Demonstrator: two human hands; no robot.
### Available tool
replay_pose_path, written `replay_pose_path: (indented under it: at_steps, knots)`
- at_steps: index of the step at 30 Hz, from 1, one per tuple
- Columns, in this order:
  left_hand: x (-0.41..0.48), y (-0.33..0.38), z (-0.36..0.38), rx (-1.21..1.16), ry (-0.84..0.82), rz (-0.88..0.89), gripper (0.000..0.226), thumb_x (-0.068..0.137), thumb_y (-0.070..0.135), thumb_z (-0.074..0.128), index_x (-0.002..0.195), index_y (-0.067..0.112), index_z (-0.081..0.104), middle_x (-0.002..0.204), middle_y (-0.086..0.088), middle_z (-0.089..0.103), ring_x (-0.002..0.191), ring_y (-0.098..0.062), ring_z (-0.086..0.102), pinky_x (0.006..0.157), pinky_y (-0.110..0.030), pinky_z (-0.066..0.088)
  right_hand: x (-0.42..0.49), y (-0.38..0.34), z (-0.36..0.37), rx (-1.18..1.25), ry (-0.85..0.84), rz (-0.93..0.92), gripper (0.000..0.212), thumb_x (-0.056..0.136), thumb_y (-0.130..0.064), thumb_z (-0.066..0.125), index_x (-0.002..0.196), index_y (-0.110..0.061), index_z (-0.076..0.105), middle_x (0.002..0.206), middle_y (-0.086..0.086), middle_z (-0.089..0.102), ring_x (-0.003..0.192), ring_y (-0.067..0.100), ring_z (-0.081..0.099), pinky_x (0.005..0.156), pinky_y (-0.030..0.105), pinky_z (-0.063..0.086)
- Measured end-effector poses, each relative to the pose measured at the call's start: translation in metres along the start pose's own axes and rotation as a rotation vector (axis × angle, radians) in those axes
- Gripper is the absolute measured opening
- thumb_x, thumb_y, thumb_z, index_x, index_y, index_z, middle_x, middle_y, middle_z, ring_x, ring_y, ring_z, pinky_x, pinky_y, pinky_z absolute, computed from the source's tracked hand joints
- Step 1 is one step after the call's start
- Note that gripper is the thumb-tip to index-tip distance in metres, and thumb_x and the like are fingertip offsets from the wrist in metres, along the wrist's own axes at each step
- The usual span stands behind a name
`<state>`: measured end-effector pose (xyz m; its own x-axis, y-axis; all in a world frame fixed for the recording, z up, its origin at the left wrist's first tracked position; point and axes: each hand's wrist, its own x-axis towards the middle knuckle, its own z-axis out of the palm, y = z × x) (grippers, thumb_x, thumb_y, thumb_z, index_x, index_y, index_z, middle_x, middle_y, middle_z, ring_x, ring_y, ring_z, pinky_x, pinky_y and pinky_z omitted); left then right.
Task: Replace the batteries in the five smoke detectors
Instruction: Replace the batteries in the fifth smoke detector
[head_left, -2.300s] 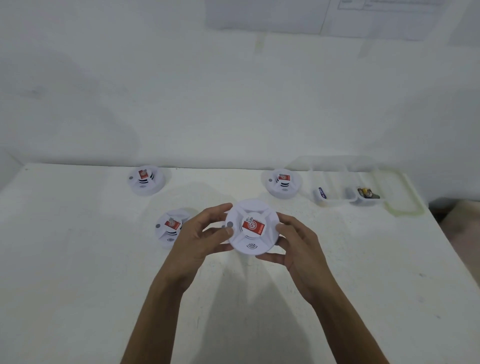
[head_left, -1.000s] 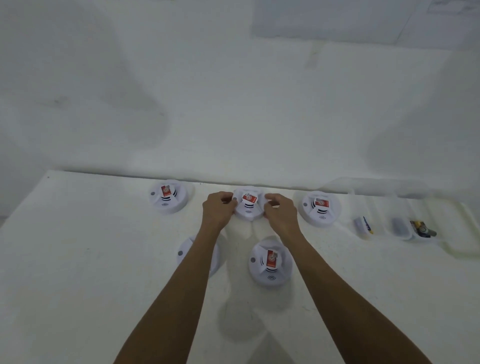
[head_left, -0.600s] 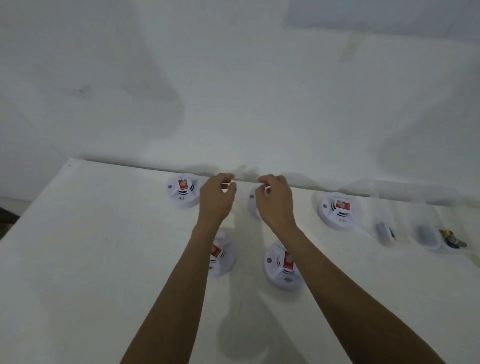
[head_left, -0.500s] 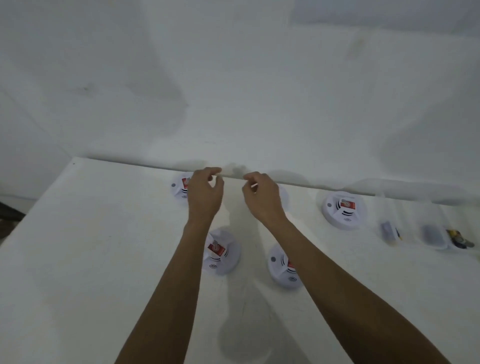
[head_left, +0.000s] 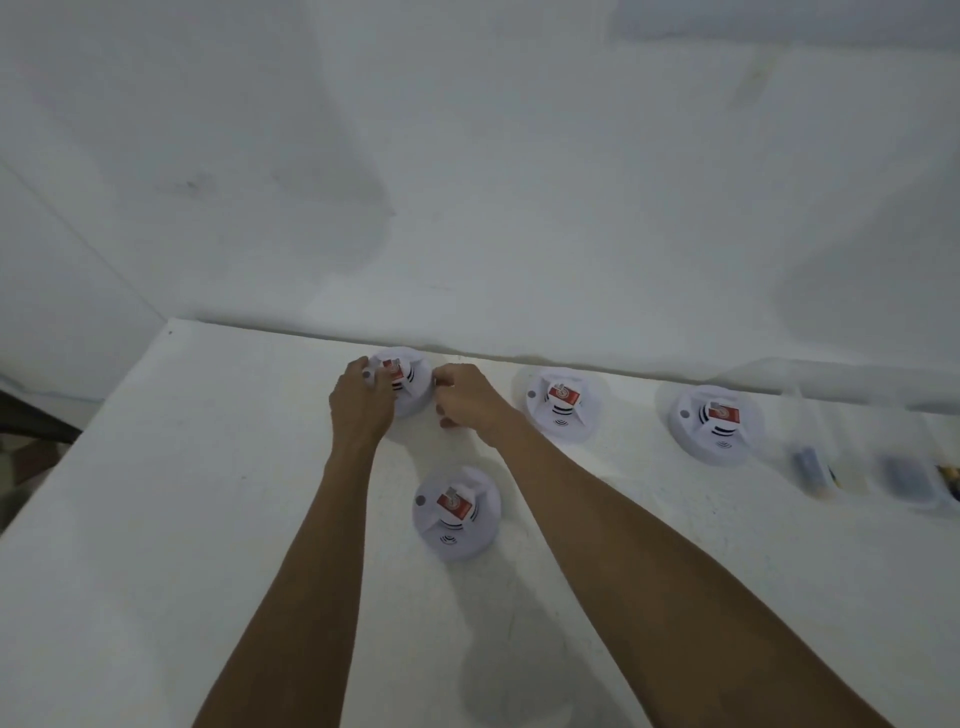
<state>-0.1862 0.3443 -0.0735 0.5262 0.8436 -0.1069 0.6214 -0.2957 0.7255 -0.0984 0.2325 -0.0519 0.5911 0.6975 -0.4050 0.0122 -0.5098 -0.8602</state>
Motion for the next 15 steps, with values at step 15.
replay_pose_path:
  at_steps: [15]
  knots:
    - [-0.107, 0.082, -0.005, -0.531, -0.355, -0.096, 0.088, 0.065, 0.07, 0.058, 0.136, 0.021, 0.043, 0.135, -0.006, 0.052, 0.114, -0.024, 0.057, 0.091, -0.04, 0.052, -0.118, 0.013, -0.064, 0.658, 0.16, -0.174, 0.021, 0.098, -0.011, 0.045, 0.113, -0.008, 0.058, 0.103, 0.013, 0.069, 0.087, 0.029, 0.068, 0.083, 0.04, 0.056]
